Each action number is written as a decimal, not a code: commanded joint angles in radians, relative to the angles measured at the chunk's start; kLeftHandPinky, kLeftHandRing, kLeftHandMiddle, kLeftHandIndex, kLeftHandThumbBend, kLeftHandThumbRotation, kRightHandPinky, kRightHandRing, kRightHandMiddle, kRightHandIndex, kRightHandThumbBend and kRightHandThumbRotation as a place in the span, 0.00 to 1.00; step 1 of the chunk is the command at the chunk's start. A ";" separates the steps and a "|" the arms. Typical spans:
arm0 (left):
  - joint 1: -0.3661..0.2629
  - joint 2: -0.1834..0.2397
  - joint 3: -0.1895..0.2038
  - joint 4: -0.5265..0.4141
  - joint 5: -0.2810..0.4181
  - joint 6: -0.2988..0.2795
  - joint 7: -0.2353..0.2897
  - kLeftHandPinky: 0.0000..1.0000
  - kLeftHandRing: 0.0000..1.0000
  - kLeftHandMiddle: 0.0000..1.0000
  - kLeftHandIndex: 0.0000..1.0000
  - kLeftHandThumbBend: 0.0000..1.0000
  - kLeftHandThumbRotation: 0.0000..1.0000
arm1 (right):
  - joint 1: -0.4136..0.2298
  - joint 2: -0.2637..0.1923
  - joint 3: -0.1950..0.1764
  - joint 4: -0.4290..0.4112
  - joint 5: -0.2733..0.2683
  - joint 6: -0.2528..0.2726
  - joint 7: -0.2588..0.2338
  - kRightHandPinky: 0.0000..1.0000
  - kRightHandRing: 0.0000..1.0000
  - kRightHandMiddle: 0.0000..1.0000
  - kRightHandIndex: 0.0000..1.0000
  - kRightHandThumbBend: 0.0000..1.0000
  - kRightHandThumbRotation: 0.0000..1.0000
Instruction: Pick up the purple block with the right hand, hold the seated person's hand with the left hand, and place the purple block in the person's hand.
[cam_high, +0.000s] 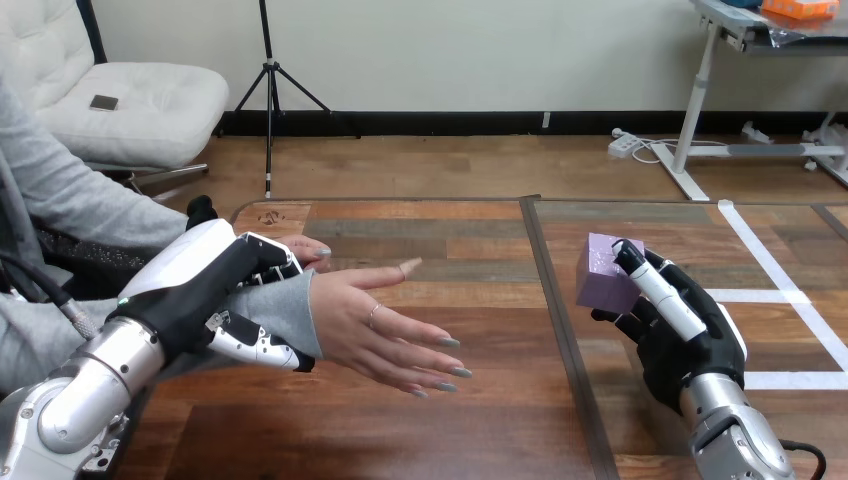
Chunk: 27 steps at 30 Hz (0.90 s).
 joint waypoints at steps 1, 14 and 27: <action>-0.051 -0.009 0.033 -0.048 -0.022 -0.001 0.002 0.30 0.36 0.43 0.45 0.76 0.00 | -0.031 0.014 0.010 -0.063 0.007 -0.007 -0.001 0.31 0.37 0.44 0.43 0.77 0.00; -0.058 -0.007 0.024 -0.043 -0.007 0.002 -0.001 0.27 0.33 0.40 0.42 0.73 0.00 | -0.018 0.032 0.018 -0.109 0.020 0.024 -0.004 0.32 0.38 0.44 0.43 0.77 0.00; -0.068 -0.010 0.016 -0.027 0.015 -0.003 -0.001 0.22 0.28 0.36 0.38 0.70 0.00 | 0.000 0.066 0.028 -0.170 0.030 0.065 -0.007 0.32 0.38 0.44 0.44 0.75 0.00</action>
